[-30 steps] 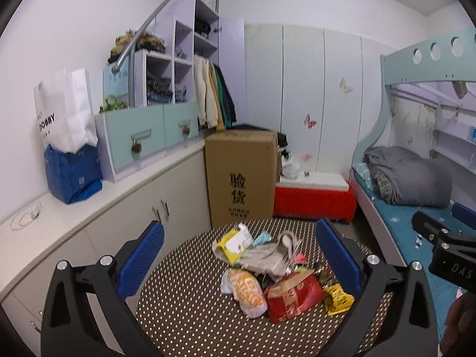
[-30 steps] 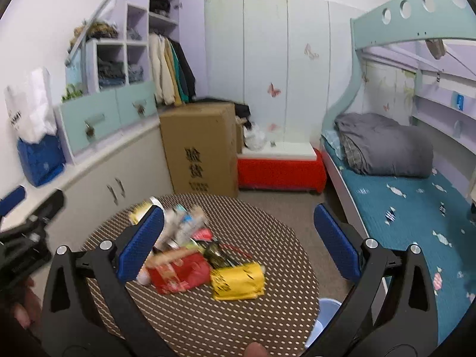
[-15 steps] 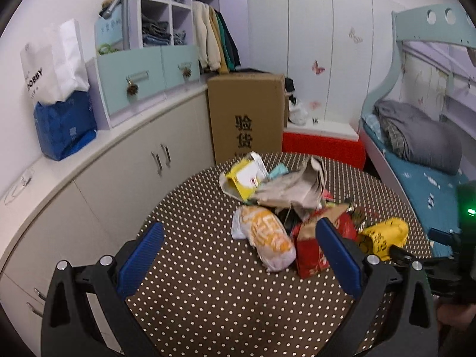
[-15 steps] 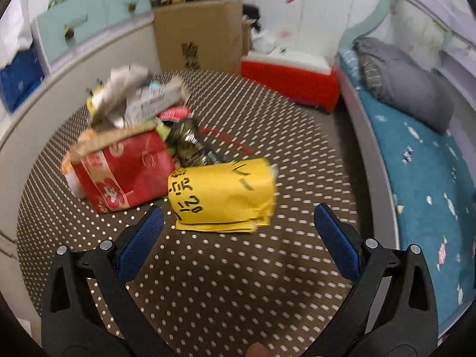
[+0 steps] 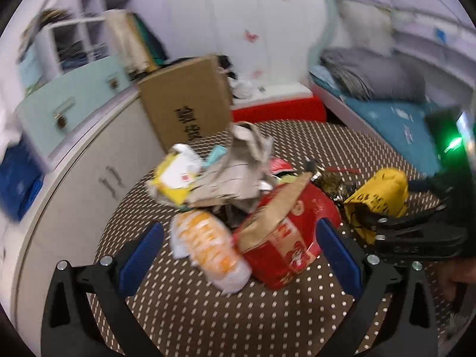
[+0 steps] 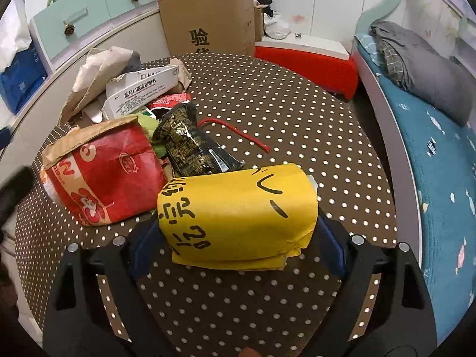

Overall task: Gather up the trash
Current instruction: 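Grasp the yellow paper bag with the right tool while the left grasps the red bag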

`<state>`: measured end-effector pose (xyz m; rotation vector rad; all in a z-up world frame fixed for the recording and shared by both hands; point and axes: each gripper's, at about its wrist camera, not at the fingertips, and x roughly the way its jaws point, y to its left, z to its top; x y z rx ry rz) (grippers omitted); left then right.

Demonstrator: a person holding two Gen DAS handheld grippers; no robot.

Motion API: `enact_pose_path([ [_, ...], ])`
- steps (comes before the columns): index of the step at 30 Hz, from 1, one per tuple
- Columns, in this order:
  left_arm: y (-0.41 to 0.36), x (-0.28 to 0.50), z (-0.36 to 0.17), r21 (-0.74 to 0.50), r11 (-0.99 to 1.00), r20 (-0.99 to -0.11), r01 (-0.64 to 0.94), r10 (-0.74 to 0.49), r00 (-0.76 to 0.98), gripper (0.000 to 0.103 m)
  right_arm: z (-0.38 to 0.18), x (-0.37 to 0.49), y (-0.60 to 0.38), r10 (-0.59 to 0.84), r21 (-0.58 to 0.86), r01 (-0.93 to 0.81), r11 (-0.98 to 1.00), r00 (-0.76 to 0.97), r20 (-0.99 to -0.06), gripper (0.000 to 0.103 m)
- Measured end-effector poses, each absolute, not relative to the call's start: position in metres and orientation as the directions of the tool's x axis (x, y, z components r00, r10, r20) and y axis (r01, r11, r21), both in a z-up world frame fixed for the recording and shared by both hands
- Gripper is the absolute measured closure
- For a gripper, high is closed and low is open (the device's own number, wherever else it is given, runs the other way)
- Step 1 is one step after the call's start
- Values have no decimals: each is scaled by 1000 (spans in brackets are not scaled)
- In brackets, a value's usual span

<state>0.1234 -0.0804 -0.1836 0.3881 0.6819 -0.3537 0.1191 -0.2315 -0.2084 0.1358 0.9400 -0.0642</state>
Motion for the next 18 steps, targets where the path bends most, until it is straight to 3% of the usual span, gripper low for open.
enact_pose_path([
  [5,-113,139,-208,298,796,-721,527,-174,671,5,-201,103,-253,14,126,142,982,612,-791,16],
  [6,-117,138,-212,301,783,-729,544,-179,660,8,-199,102,-257,9,126,148,981,614,-789,16],
  [7,-123,138,-217,298,764,-746,572,-187,639,20,-198,98,-261,5,128,155,980,617,-787,16],
  [8,-126,136,-220,315,758,-745,572,-176,643,25,-196,97,-266,2,129,161,979,619,-786,16],
  [16,-123,131,-217,271,770,-739,578,-219,638,52,-193,83,-290,-4,161,204,966,630,-776,16],
  [18,-121,129,-214,248,777,-739,578,-234,632,55,-192,81,-293,4,177,209,962,635,-773,16],
])
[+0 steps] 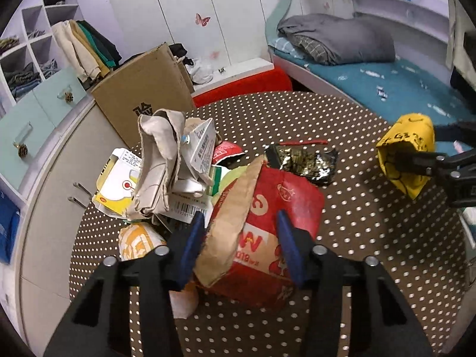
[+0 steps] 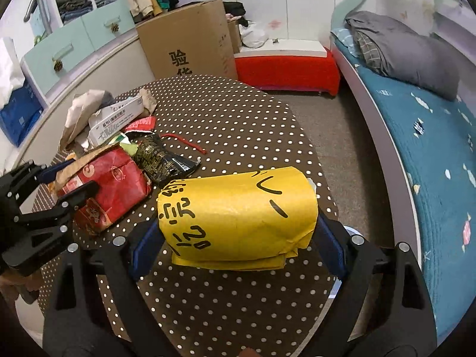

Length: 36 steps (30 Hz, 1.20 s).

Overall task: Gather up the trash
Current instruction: 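Grasp the yellow paper bag with the right tool while the left grasps the red bag, then drop the yellow bag into the white bin while the left tool drops the red bag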

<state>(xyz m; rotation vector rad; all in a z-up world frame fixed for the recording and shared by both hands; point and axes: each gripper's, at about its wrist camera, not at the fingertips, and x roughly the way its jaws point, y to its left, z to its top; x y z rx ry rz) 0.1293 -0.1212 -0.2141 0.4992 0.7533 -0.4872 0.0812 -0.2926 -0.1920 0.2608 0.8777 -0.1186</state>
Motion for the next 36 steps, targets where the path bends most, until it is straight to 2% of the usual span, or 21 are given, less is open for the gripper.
enact_pose_path([
  [2,-123,126,-215,272,774,-734,571,-216,643,51,-192,79,-296,7,185,214,959,637,-771,16],
  [3,-124,126,-215,294,777,-729,557,-195,656,42,-192,78,-296,8,187,213,959,638,-770,16],
  [4,-126,128,-219,333,780,-728,530,-144,670,10,-192,76,-297,12,190,211,959,639,-769,16],
  [5,-127,130,-222,363,781,-716,508,-115,688,4,-191,75,-297,13,191,211,959,639,-769,16],
  [8,-126,133,-230,324,780,-751,536,-133,647,4,-190,71,-299,11,191,211,959,642,-767,16],
  [9,-126,134,-233,295,784,-764,546,-150,628,4,-190,70,-299,10,190,212,959,642,-767,16],
  [10,-126,134,-236,273,784,-773,558,-167,612,15,-190,69,-300,8,189,214,958,642,-767,16],
  [11,-128,132,-239,225,776,-788,589,-211,578,36,-191,68,-301,6,188,217,958,641,-767,16],
  [12,-129,130,-238,194,775,-794,602,-236,561,39,-191,68,-302,4,188,219,957,641,-768,16],
  [14,-131,126,-233,208,781,-772,589,-238,589,49,-189,66,-303,1,192,227,955,641,-767,16],
  [21,-119,114,-209,121,812,-736,571,-312,600,52,-182,55,-315,-5,203,239,949,659,-752,16],
  [25,-122,100,-190,105,816,-700,568,-345,625,54,-179,50,-328,-2,230,254,940,675,-738,16],
  [31,-124,98,-188,63,828,-692,557,-366,623,56,-183,45,-355,14,281,284,917,681,-732,16],
  [36,-124,93,-167,46,836,-640,548,-396,658,60,-186,35,-383,6,325,331,886,692,-722,16],
])
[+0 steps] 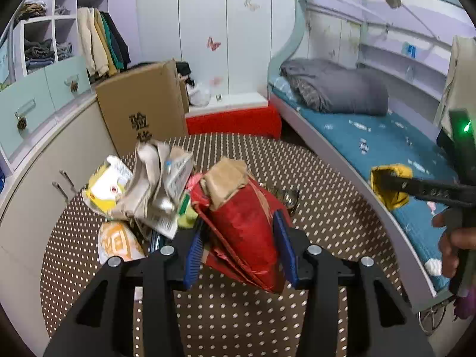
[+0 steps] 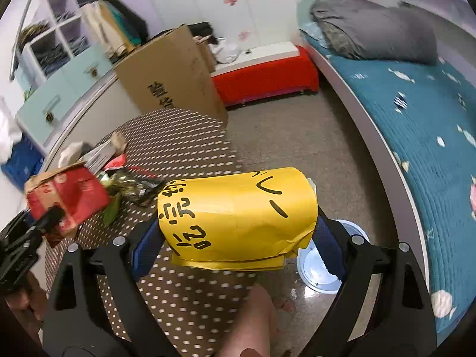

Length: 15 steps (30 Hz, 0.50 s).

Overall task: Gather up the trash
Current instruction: 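Drop the yellow bag into the white bin while the left tool drops the red bag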

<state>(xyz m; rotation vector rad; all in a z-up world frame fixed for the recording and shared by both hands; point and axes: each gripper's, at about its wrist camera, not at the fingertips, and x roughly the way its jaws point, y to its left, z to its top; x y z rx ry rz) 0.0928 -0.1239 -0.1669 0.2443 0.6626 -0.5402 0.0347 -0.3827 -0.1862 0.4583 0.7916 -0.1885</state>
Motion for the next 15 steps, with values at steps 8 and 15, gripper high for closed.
enact_pose_path([
  [8,-156,88,-156,62,809,-606,585,-435,666,60,-221,27,-446,-35,360,458,813,656,-754,16],
  [15,-174,81,-146,76,803,-579,590,-447,682,60,-302,25,-495,-24,354,584,731,540,-841,16],
])
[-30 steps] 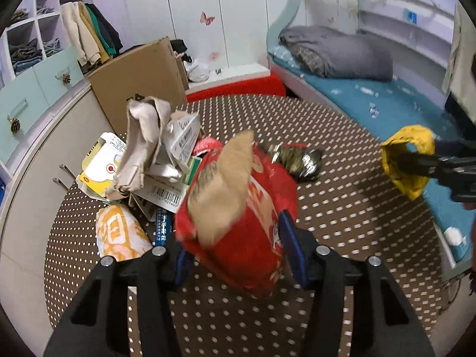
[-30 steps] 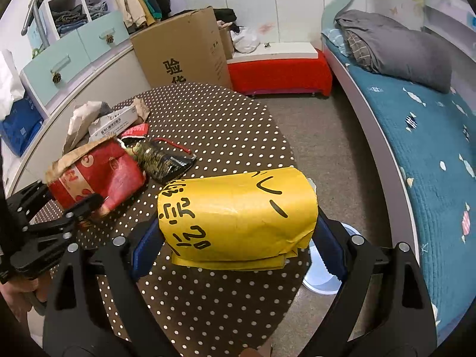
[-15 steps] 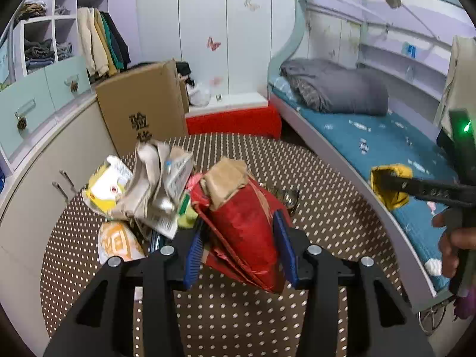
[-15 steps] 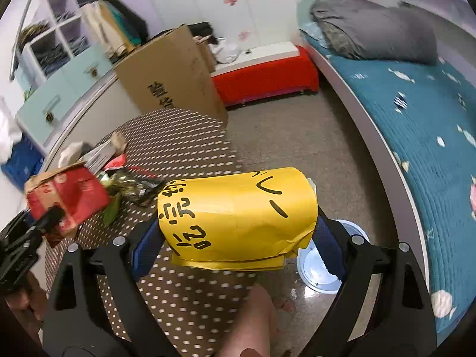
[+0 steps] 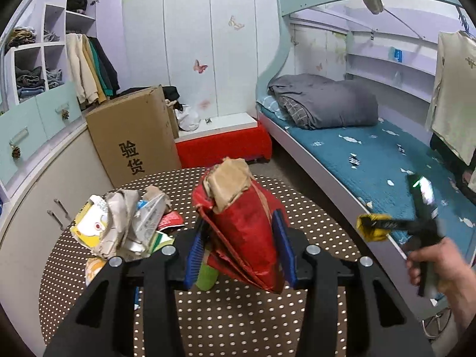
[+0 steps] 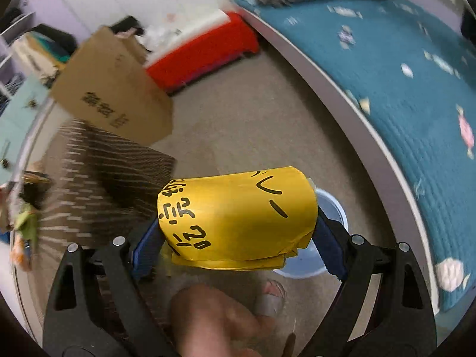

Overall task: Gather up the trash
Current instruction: 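Drop the yellow bag into the white bin while the left tool drops the red bag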

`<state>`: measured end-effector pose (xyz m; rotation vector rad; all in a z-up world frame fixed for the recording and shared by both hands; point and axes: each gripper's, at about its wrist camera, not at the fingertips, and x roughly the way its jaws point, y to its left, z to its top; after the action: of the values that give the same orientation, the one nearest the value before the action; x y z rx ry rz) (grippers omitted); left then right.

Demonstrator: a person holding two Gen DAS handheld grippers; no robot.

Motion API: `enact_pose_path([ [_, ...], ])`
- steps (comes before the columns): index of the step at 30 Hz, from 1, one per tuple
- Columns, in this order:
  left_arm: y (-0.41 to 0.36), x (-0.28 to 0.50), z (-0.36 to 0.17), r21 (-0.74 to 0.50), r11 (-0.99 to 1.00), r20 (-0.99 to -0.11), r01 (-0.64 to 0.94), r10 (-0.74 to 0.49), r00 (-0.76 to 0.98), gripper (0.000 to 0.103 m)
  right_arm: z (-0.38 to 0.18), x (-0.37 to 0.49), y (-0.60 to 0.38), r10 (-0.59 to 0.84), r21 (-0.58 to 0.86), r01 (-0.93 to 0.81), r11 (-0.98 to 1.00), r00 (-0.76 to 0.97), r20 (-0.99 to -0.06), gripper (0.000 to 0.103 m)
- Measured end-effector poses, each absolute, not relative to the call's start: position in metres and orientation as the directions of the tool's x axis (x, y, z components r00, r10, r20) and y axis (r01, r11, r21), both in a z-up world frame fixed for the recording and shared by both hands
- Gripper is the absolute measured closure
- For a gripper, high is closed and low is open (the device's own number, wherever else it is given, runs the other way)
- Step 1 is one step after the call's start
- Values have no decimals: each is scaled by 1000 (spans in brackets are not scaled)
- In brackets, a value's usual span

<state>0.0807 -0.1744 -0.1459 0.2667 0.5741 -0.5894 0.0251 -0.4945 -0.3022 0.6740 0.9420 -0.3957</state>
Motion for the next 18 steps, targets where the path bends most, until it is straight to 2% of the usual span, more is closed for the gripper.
enact_pose_path([
  [10,-248,71,-153,60,713,-590,698,-539,601,60,-452,28,-538,61,326,729,602,365,-929,16],
  [12,-268,72,-163,49,693,-606,719,-551,573,60,-469,31,-545,58,319,749,581,353,-934,15],
  [14,-289,74,-173,35,671,-625,740,-563,540,60,-485,30,-550,51,298,781,549,325,-944,5],
  [18,-328,74,-195,23,619,-665,785,-577,475,60,-492,14,-560,54,345,808,477,365,-929,6],
])
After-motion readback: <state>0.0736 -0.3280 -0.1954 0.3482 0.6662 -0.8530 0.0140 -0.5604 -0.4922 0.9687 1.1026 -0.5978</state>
